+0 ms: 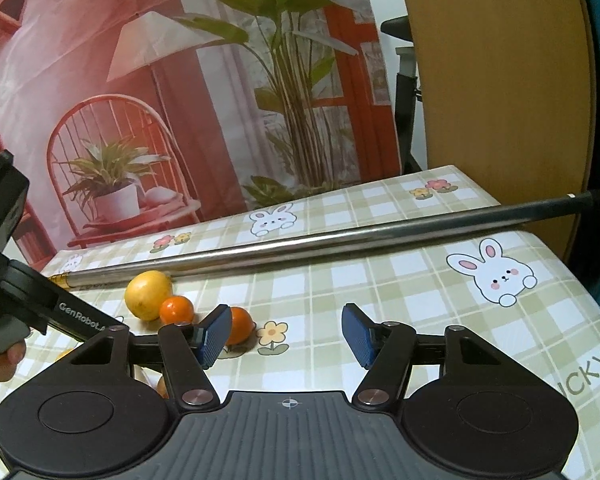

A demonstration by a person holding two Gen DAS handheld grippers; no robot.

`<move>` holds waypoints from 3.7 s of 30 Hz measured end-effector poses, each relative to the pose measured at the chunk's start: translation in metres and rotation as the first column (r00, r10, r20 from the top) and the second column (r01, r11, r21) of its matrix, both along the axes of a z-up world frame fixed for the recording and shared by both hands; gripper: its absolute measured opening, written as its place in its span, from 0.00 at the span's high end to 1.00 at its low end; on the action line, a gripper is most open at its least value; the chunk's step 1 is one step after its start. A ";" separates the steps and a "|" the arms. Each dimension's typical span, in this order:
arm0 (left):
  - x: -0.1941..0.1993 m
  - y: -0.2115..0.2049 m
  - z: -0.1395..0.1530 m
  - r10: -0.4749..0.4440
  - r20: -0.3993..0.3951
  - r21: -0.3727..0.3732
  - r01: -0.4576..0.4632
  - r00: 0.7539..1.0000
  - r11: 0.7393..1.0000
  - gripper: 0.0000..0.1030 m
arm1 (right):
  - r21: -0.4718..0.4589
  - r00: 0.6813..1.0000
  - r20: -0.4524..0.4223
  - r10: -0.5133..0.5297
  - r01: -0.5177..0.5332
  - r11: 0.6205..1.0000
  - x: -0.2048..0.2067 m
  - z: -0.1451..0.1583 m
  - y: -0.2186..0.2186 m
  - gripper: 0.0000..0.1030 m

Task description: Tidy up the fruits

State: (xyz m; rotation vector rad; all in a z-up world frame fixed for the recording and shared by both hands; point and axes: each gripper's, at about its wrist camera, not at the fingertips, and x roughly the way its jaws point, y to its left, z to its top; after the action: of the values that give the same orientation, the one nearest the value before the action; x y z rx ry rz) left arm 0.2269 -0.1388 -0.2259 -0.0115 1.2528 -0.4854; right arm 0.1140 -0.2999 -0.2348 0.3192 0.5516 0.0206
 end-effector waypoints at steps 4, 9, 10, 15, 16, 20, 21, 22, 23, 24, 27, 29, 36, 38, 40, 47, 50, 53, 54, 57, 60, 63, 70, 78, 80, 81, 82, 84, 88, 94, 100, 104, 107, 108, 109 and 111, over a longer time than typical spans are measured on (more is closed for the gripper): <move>0.001 -0.012 -0.004 -0.030 -0.009 0.034 0.031 0.999 0.999 0.75 | 0.006 1.000 0.000 0.000 0.000 1.000 -0.001 -0.001 -0.001 0.43; 0.002 -0.022 -0.005 -0.046 -0.014 0.085 0.047 0.999 0.995 0.76 | 0.006 1.000 -0.002 0.002 -0.002 1.000 -0.001 -0.003 0.000 0.43; 0.002 -0.021 -0.004 -0.048 -0.015 0.092 0.050 0.999 0.995 0.76 | 0.006 1.000 -0.003 0.000 0.000 1.000 -0.001 -0.003 -0.001 0.43; 0.005 -0.021 -0.006 -0.044 -0.024 0.107 0.047 0.999 0.993 0.76 | 0.013 1.000 -0.009 0.001 -0.001 1.000 -0.002 -0.006 0.000 0.43; 0.006 -0.021 -0.006 -0.041 -0.026 0.106 0.043 0.999 0.993 0.76 | 0.014 1.000 -0.009 0.002 -0.002 1.000 -0.002 -0.006 0.000 0.43; 0.004 -0.023 -0.006 -0.041 -0.006 0.106 0.042 0.999 0.993 0.76 | 0.016 1.000 -0.010 0.002 -0.001 1.000 -0.002 -0.006 0.000 0.43; 0.003 -0.023 -0.006 -0.036 0.006 0.109 0.035 0.999 0.993 0.76 | 0.017 1.000 -0.012 0.002 -0.001 1.000 -0.002 -0.007 0.000 0.43; 0.001 -0.022 -0.005 -0.026 0.026 0.117 0.023 0.999 0.993 0.76 | 0.020 1.000 -0.012 0.002 -0.002 1.000 -0.002 -0.007 0.000 0.43; 0.000 -0.022 -0.004 -0.023 0.037 0.122 0.018 0.999 0.992 0.76 | 0.023 1.000 -0.013 0.003 -0.002 1.000 -0.003 -0.008 0.000 0.43; 0.000 -0.021 -0.004 -0.018 0.045 0.125 0.013 0.999 0.992 0.76 | 0.027 1.000 -0.015 0.003 -0.003 1.000 -0.003 -0.008 0.000 0.43; 0.003 -0.015 0.001 0.013 0.078 0.133 -0.024 0.997 0.991 0.76 | 0.038 1.000 -0.023 0.011 -0.010 0.999 -0.003 -0.010 0.000 0.43; 0.006 -0.010 0.006 0.033 0.091 0.125 -0.044 0.995 0.991 0.76 | 0.052 0.999 -0.033 0.026 -0.024 0.998 -0.003 -0.013 0.000 0.43; 0.004 0.001 0.023 0.044 0.154 0.115 -0.062 0.987 0.991 0.76 | 0.093 0.988 -0.087 0.129 -0.121 0.988 0.001 -0.025 0.016 0.47; 0.000 0.005 0.030 0.045 0.183 0.109 -0.065 0.982 0.992 0.76 | 0.110 0.983 -0.101 0.156 -0.145 0.983 0.003 -0.029 0.024 0.50; -0.005 0.012 0.035 0.046 0.211 0.095 -0.067 0.977 0.993 0.76 | 0.129 0.977 -0.113 0.183 -0.168 0.977 0.006 -0.032 0.032 0.52; -0.018 0.040 0.050 0.074 0.245 0.072 -0.094 0.967 0.993 0.76 | 0.175 0.960 -0.144 0.242 -0.216 0.961 0.016 -0.042 0.051 0.60; -0.022 0.053 0.055 0.088 0.257 0.056 -0.106 0.962 0.993 0.76 | 0.201 0.955 -0.153 0.253 -0.220 0.955 0.020 -0.045 0.054 0.61; -0.029 0.065 0.060 0.097 0.267 0.038 -0.111 0.959 0.993 0.76 | 0.216 0.953 -0.158 0.257 -0.220 0.951 0.023 -0.048 0.056 0.62; -0.030 0.067 0.061 0.100 0.268 0.030 -0.111 0.958 0.993 0.76 | 0.221 0.954 -0.157 0.257 -0.219 0.950 0.023 -0.049 0.056 0.62; -0.037 0.076 0.063 0.107 0.271 0.013 -0.115 0.957 0.993 0.76 | 0.243 0.953 -0.157 0.260 -0.218 0.945 0.026 -0.050 0.056 0.64; -0.044 0.081 0.065 0.110 0.276 -0.002 -0.114 0.955 0.994 0.76 | 0.252 0.954 -0.154 0.258 -0.215 0.944 0.027 -0.050 0.057 0.65; -0.053 0.088 0.066 0.110 0.276 -0.021 -0.109 0.955 0.994 0.76 | 0.249 0.958 -0.150 0.245 -0.204 0.947 0.026 -0.049 0.056 0.68; -0.069 0.092 0.064 0.083 0.284 -0.030 -0.077 0.955 0.997 0.76 | 0.234 0.967 -0.151 0.203 -0.164 0.958 0.023 -0.048 0.049 0.69; -0.059 0.071 0.053 0.049 0.268 -0.042 -0.039 0.962 0.998 0.76 | 0.141 0.977 -0.150 0.150 -0.129 0.982 0.019 -0.045 0.045 0.69; -0.055 0.064 0.047 0.036 0.254 -0.040 -0.027 0.967 0.999 0.76 | 0.144 0.978 -0.149 0.144 -0.123 0.982 0.018 -0.046 0.042 0.69; -0.054 0.062 0.044 0.026 0.247 -0.039 -0.016 0.969 0.999 0.76 | 0.147 0.978 -0.148 0.144 -0.122 0.982 0.017 -0.047 0.041 0.69; -0.052 0.059 0.041 0.017 0.238 -0.036 -0.009 0.971 0.999 0.76 | 0.150 0.979 -0.147 0.144 -0.122 0.981 0.017 -0.047 0.041 0.68; -0.049 0.053 0.033 0.003 0.219 -0.021 0.002 0.976 1.000 0.76 | 0.148 0.979 -0.145 0.144 -0.122 0.981 0.017 -0.047 0.041 0.68; -0.045 0.049 0.022 0.000 0.200 0.005 -0.001 0.980 1.000 0.76 | 0.133 0.979 -0.139 0.146 -0.128 0.983 0.016 -0.048 0.043 0.68; -0.043 0.045 0.017 -0.013 0.195 0.036 0.006 0.981 0.999 0.76 | 0.153 0.979 -0.140 0.150 -0.128 0.980 0.016 -0.050 0.043 0.67; -0.039 0.044 0.009 -0.009 0.176 0.043 0.002 0.984 0.999 0.76 | 0.158 0.977 -0.141 0.160 -0.137 0.978 0.017 -0.051 0.043 0.68; -0.040 0.039 0.007 -0.018 0.182 0.053 0.008 0.983 0.999 0.76 | 0.145 0.978 -0.134 0.160 -0.141 0.979 0.015 -0.048 0.045 0.68; -0.039 0.038 0.005 -0.023 0.175 0.050 0.015 0.984 0.999 0.76 | 0.147 0.979 -0.123 0.161 -0.142 0.979 0.013 -0.045 0.045 0.68; -0.040 0.037 0.004 -0.027 0.172 0.048 0.019 0.985 0.999 0.76 | 0.148 0.980 -0.120 0.161 -0.143 0.979 0.012 -0.044 0.045 0.68; -0.039 0.036 0.003 -0.031 0.164 0.045 0.024 0.986 0.999 0.76 | 0.151 0.980 -0.117 0.161 -0.143 0.978 0.012 -0.043 0.044 0.68; -0.039 0.036 0.001 -0.030 0.154 0.032 0.025 0.988 0.999 0.76 | 0.153 0.981 -0.112 0.161 -0.143 0.978 0.010 -0.042 0.044 0.68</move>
State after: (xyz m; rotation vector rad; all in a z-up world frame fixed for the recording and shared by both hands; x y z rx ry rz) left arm 0.1881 -0.1026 -0.2249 0.0677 1.1096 -0.4821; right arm 0.1245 -0.2562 -0.2768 0.4206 0.6991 0.1910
